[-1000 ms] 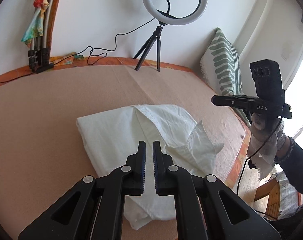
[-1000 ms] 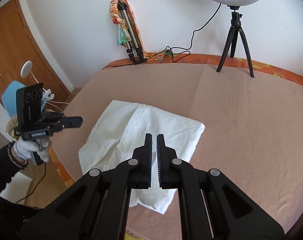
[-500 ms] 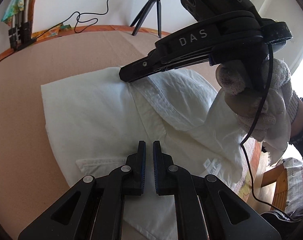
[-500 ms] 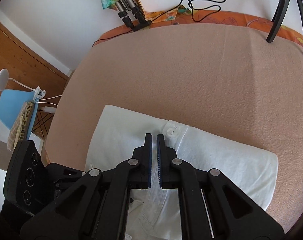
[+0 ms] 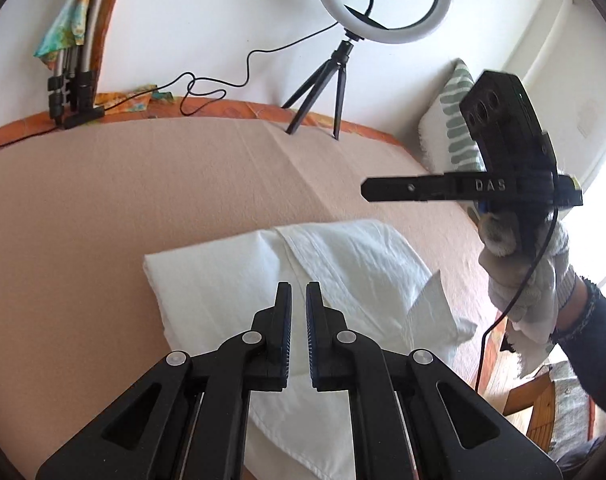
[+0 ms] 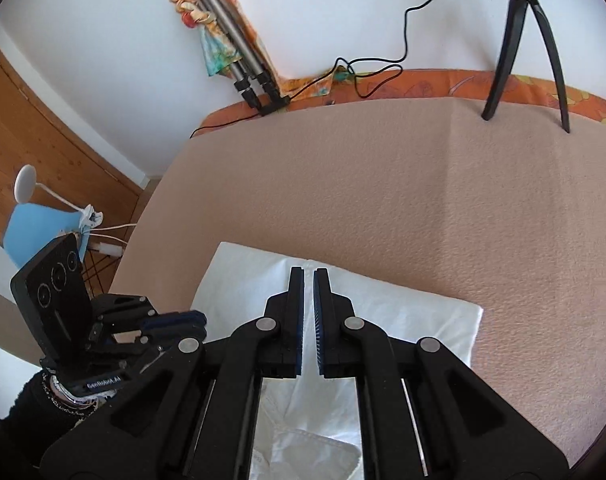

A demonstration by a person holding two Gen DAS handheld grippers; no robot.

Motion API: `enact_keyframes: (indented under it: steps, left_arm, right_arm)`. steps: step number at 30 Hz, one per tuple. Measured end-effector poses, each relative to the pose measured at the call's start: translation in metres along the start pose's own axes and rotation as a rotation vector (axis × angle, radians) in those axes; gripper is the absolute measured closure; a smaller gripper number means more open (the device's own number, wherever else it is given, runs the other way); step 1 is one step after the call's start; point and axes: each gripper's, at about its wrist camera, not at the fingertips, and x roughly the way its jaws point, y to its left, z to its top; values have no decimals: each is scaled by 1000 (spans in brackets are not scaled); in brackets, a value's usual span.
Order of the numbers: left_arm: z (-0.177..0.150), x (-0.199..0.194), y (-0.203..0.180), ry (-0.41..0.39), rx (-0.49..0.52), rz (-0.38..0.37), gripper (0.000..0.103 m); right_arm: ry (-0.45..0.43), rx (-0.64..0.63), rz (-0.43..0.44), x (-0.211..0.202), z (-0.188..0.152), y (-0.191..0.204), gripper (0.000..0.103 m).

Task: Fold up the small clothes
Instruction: 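Release both tools and lift them off the folded shirt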

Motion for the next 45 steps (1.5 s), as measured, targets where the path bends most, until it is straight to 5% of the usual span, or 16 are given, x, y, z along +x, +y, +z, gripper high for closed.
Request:
enact_keyframes:
  steps: [8, 17, 23, 29, 33, 35, 39, 42, 45]
  left_arm:
    - [17, 42, 18, 72, 0, 99, 97]
    - [0, 40, 57, 53, -71, 108, 97]
    - [2, 4, 74, -6, -111, 175, 97]
    - [-12, -36, 73, -63, -176, 118, 93]
    - [-30, -51, 59, -51, -218, 47, 88]
    - [-39, -57, 53, -36, -242, 26, 74]
    - [-53, -63, 51, -12, -348, -16, 53]
    - [-65, -61, 52, 9, -441, -91, 53]
    - [-70, -58, 40, 11, -414, -94, 53]
  right_arm:
    - [88, -21, -34, 30, -7, -15, 98]
    - [86, -31, -249, 47, -5, -50, 98]
    - [-13, 70, -165, -17, -14, -71, 98]
    - [-37, 152, -48, -51, -45, -80, 97]
    - [-14, 144, -62, -46, -60, -75, 97]
    - [-4, 160, -53, -45, -70, -75, 96]
    - [-18, 192, -56, -51, -91, -75, 47]
    - [-40, 225, -8, -62, -106, -77, 45]
    - [-73, 244, 26, -75, -118, -75, 45]
